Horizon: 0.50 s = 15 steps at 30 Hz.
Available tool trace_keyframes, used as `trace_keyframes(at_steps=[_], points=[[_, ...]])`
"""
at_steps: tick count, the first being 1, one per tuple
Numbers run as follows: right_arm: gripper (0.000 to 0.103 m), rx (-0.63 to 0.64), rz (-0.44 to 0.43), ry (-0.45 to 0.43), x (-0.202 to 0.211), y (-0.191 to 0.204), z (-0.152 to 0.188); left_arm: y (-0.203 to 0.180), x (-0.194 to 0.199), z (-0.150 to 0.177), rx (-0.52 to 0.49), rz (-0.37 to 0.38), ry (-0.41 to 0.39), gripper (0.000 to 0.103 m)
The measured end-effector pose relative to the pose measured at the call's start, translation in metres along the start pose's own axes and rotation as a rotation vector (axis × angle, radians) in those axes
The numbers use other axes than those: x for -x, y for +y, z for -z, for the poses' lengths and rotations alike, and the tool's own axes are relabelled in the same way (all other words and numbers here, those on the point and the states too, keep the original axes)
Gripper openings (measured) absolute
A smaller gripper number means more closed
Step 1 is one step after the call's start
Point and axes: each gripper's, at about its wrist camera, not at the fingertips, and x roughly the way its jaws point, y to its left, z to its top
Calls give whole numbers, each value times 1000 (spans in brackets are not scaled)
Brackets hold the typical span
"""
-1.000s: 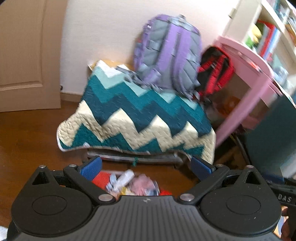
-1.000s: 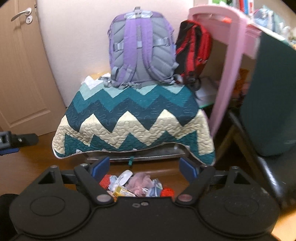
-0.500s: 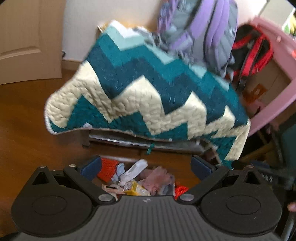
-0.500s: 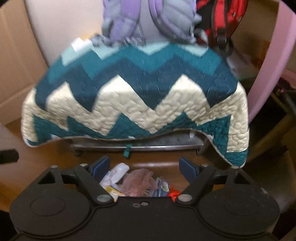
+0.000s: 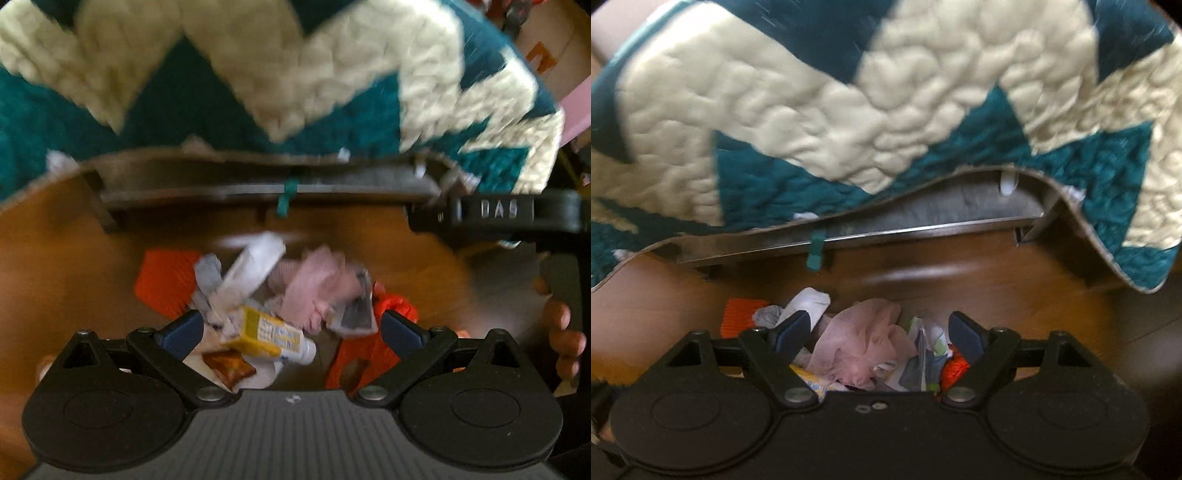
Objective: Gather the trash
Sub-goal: 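Lower both tools toward the trash pile under the quilted bench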
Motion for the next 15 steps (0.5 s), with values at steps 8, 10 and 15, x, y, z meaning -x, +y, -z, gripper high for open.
trace_keyframes(at_steps=[8,10,15], points=[[81,-39,-20,109,-73,7,-4,3,-65,4,-56,-14,48,102],[80,-59,-25,139,-86,6,-1,13,-72,1,-37,-16,54,102],[79,-73,-19,192,-106,6,8,37,-94,-22,-32,-20,34,102]])
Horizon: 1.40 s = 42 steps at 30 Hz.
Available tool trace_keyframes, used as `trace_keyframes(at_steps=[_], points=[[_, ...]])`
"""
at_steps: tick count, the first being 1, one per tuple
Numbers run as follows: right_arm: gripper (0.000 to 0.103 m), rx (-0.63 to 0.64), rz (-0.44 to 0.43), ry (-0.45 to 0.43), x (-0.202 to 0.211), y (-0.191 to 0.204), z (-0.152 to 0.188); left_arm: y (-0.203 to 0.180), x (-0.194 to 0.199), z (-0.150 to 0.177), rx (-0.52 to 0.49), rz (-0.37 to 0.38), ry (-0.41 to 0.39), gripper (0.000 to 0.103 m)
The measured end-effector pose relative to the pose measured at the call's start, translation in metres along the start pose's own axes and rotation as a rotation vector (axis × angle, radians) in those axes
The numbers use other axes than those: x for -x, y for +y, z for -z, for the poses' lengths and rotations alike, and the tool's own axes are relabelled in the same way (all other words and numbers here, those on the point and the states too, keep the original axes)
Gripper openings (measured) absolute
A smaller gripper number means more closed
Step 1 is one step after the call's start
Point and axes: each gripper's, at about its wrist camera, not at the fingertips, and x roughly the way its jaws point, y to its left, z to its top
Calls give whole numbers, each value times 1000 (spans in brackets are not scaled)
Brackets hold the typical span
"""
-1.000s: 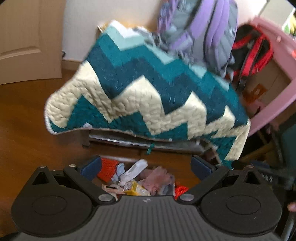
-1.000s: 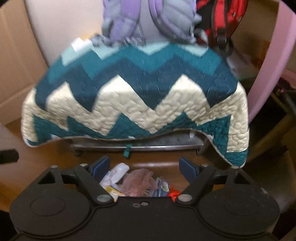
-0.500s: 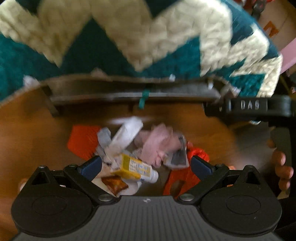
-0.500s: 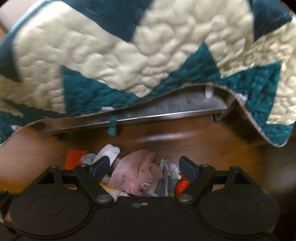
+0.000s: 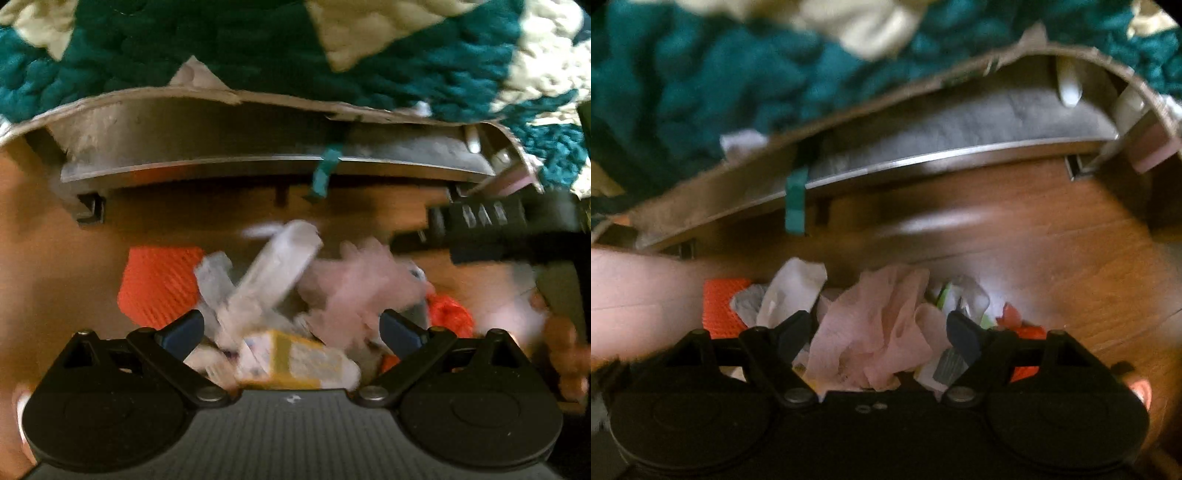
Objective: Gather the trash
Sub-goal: 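Lower both tools toward the trash pile under the quilted bench, then grasp white tissue with left gripper while right gripper grasps pink mesh bag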
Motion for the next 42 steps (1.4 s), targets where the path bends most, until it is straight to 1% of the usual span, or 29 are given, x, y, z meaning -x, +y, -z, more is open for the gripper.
trace_keyframes(at_steps=[1,2,4,7,9,10,11,13,16,18,20,21,23,27,28,29,30,31,32,34,36,39,42], points=[[79,-12,0,3,-3,-1,0,3,-7,-3,-15,2,4,101],[79,-29,0,6,-6,-2,-1,5,-13,-6,-34,2,8,95],[79,-61,-11,22,-13,-4,0,6,-25,-13,-77,1,21,87],[79,-107,-9,54,-27,-7,-3,4,-38,-19,-124,13,22,86],[79,-139,-20,67,-34,-8,-7,3,-51,-23,-164,12,40,86],[79,-147,-17,72,-37,-7,-8,3,-58,-24,-179,11,48,82],[79,-153,-10,71,-41,-7,-9,3,-63,-25,-191,14,60,74],[79,-169,-6,67,-47,-8,-10,4,-75,-29,-212,14,81,65],[79,-182,-7,80,-56,-10,-11,3,-84,-34,-238,31,81,62],[78,-190,-14,83,-61,-11,-11,1,-90,-36,-252,47,90,59],[78,-192,-11,85,-64,-11,-11,0,-98,-37,-258,58,114,49],[77,-192,-10,83,-65,-11,-10,1,-102,-37,-251,65,129,48],[77,-193,-10,82,-66,-11,-10,3,-107,-37,-235,88,147,36],[73,-192,-6,80,-66,-12,-10,5,-113,-37,-224,89,160,30],[72,-191,-6,81,-66,-12,-10,6,-114,-36,-221,86,161,24],[65,-187,-2,82,-66,-12,-10,7,-115,-36,-216,83,162,20],[47,-179,5,84,-66,-12,-9,7,-116,-36,-208,81,161,19],[39,-173,10,92,-66,-12,-9,7,-117,-36,-201,79,158,17],[33,-174,11,97,-67,-12,-9,7,-117,-36,-199,77,153,15],[27,-168,7,95,-66,-12,-8,6,-118,-35,-203,69,151,12],[15,-153,23,94,-63,-11,-7,4,-118,-34,-206,59,147,8],[9,-140,31,88,-54,-11,-5,4,-113,-33,-191,51,130,6],[8,-99,39,68,-37,-6,-2,4,-101,-33,-187,37,116,5]])
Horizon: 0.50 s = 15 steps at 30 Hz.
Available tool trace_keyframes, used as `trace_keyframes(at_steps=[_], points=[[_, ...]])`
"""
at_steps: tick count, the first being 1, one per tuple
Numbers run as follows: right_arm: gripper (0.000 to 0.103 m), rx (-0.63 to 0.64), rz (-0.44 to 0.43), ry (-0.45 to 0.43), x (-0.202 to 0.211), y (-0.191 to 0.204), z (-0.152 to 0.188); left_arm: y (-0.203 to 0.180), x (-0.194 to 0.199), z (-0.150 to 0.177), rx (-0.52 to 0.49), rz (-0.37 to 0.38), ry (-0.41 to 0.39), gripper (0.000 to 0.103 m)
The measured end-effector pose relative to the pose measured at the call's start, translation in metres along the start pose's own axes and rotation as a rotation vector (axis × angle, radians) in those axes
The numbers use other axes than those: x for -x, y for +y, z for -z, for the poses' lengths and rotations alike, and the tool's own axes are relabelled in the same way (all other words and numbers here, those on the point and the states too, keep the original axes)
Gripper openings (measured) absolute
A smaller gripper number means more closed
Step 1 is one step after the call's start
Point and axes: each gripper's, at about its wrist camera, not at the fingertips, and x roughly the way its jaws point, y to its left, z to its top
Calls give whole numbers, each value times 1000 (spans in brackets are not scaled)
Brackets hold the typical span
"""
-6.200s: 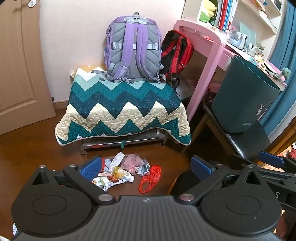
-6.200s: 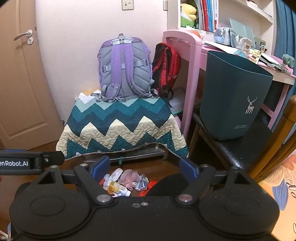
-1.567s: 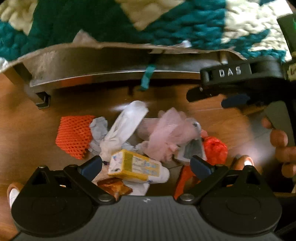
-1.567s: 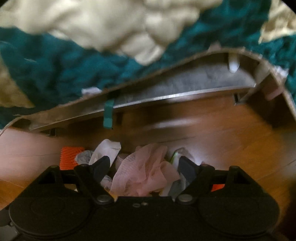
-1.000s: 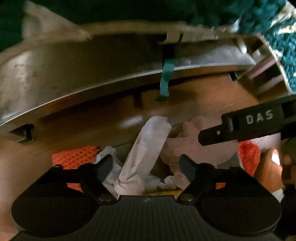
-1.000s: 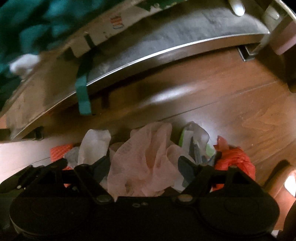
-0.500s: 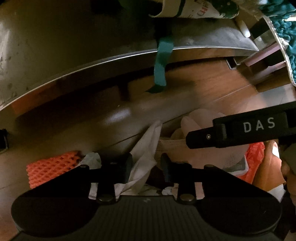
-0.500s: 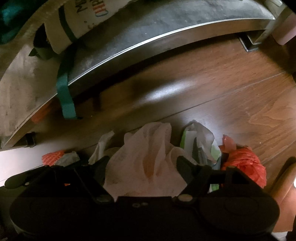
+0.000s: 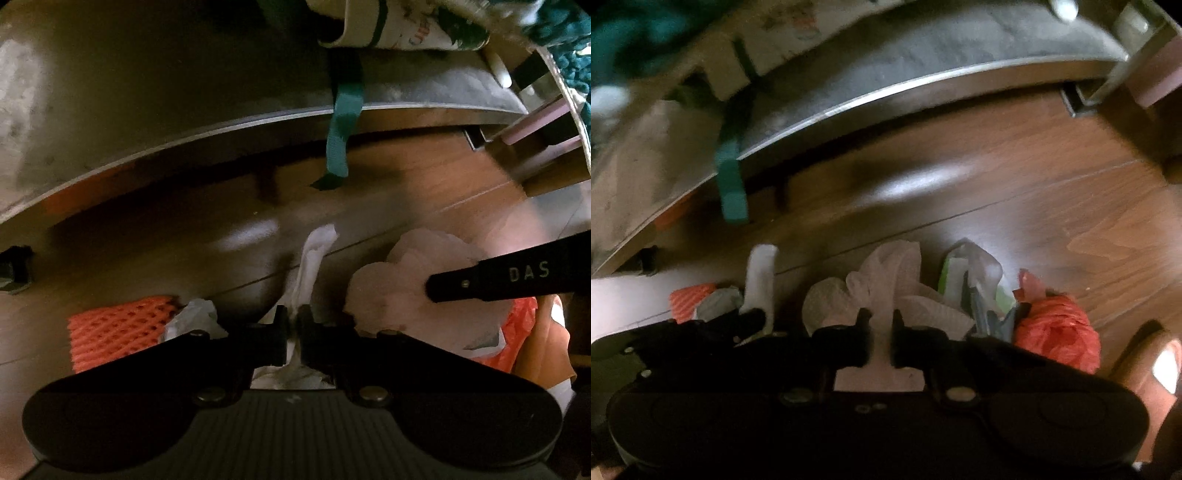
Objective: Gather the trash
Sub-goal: 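Grasp white tissue with left gripper while right gripper grasps pink mesh bag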
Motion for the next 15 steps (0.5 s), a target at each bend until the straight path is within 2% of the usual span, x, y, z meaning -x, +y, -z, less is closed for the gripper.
trace_keyframes(at_steps=[7,15], points=[[7,62,13,-80,60,12,19,0,55,10,50,-20,-47,5],[8,175,34,-183,159,11,55,-15,108,16,16,-11,-105,5]])
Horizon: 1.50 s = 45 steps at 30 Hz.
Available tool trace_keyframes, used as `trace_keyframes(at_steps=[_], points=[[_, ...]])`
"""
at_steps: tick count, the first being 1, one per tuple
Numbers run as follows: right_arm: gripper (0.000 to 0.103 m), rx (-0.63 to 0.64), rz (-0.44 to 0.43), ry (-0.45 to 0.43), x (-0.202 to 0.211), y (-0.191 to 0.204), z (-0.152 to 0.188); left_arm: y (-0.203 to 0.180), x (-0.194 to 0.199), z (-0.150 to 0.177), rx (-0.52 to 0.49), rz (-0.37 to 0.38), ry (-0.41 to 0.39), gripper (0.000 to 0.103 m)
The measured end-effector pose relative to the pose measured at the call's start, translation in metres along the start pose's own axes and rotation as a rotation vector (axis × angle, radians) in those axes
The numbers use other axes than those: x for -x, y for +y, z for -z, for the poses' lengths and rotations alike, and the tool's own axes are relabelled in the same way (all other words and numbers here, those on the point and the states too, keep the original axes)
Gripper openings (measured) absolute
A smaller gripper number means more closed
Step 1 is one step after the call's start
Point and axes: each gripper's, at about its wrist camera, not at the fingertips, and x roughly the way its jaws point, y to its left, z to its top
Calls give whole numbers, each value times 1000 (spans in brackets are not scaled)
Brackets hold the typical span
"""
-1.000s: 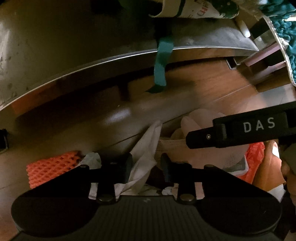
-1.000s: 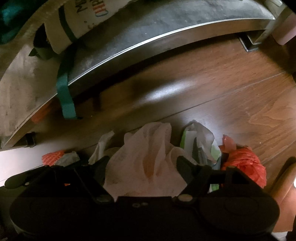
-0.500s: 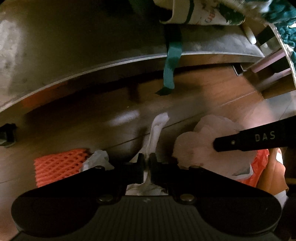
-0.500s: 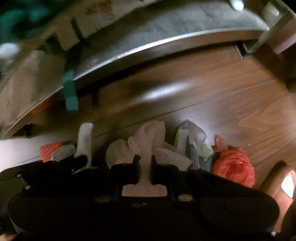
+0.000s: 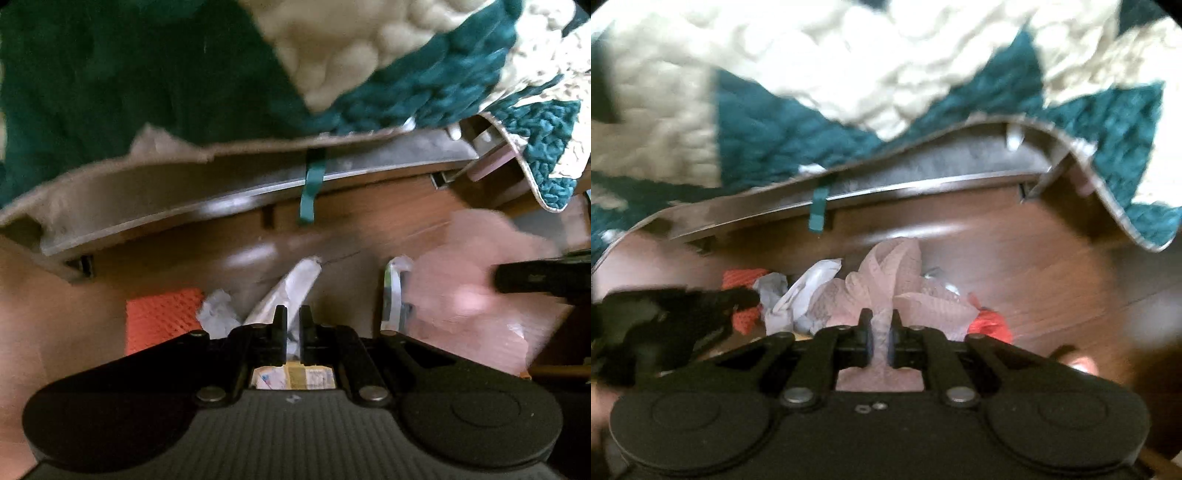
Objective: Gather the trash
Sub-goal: 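Grasp white tissue with left gripper while right gripper grasps pink mesh bag, then carry tissue and pink mesh bag with both tools over the teal wastebasket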
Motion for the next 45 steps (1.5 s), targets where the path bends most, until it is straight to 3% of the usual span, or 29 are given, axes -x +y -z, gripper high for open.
trace_keyframes(at_steps=[3,6,7,10,16,21,25,27,29,37,45], points=[[8,-26,-9,-2,14,-9,3,3,-1,1,-20,3,22,6],[8,-60,-32,31,2,-12,-4,9,-7,3,-19,7,48,12],[8,-59,-41,43,-4,-10,-6,11,-11,3,-20,11,58,23],[8,-37,-52,71,-20,-6,-12,11,-25,4,-43,20,69,67],[8,-40,-50,137,-39,-6,-16,2,-73,1,-105,14,95,70],[8,-65,-41,184,-51,-11,-16,-6,-108,-2,-143,5,128,67],[8,-50,-44,181,-51,-6,-14,-9,-121,1,-163,-18,150,31],[8,-30,-35,170,-51,-4,-14,-9,-121,3,-159,-26,146,24],[8,-16,-20,157,-48,-2,-13,-7,-116,4,-145,-33,127,11],[8,-6,6,60,-24,1,-14,2,-56,3,-82,-41,57,5],[8,-1,-50,-91,41,13,-1,-10,63,3,-69,-40,-40,5]])
